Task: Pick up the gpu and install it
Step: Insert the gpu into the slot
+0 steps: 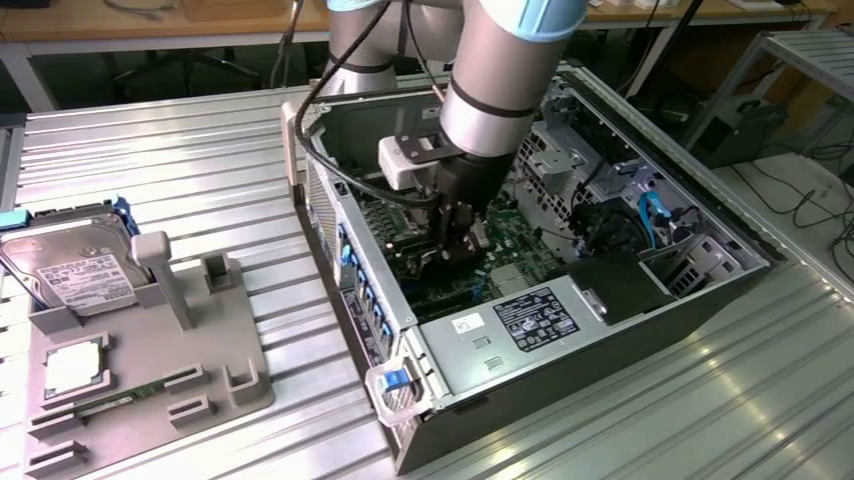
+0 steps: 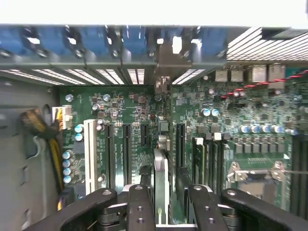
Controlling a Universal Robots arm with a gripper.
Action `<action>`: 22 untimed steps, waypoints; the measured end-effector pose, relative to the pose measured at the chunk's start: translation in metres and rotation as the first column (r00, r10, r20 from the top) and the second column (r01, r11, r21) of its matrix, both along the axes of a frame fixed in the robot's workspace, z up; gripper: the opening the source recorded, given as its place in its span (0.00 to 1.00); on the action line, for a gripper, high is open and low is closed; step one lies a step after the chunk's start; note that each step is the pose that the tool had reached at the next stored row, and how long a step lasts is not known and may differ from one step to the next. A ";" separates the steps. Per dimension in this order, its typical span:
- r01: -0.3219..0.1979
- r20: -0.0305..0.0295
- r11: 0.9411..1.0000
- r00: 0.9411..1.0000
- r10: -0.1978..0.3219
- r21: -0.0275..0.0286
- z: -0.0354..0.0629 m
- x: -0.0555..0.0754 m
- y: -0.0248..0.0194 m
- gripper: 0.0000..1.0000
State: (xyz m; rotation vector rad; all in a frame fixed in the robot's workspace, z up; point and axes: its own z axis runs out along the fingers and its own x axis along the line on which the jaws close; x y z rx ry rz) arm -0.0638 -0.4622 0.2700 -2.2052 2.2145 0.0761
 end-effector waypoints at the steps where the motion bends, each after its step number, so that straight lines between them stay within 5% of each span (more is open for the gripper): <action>1: 0.000 0.001 1.000 1.000 0.000 0.000 0.0090 0.000 0.0000 0.35; 6: 0.000 0.005 1.000 1.000 0.000 0.000 0.0309 0.000 0.0000 0.35; 9: 0.000 0.005 1.000 1.000 0.000 0.000 0.0309 0.000 0.0000 0.34; 14: 0.000 0.005 1.000 1.000 0.000 0.000 0.0309 0.000 0.0000 0.11; 22: 0.000 0.005 1.000 1.000 0.000 0.000 0.0309 0.000 0.0000 0.11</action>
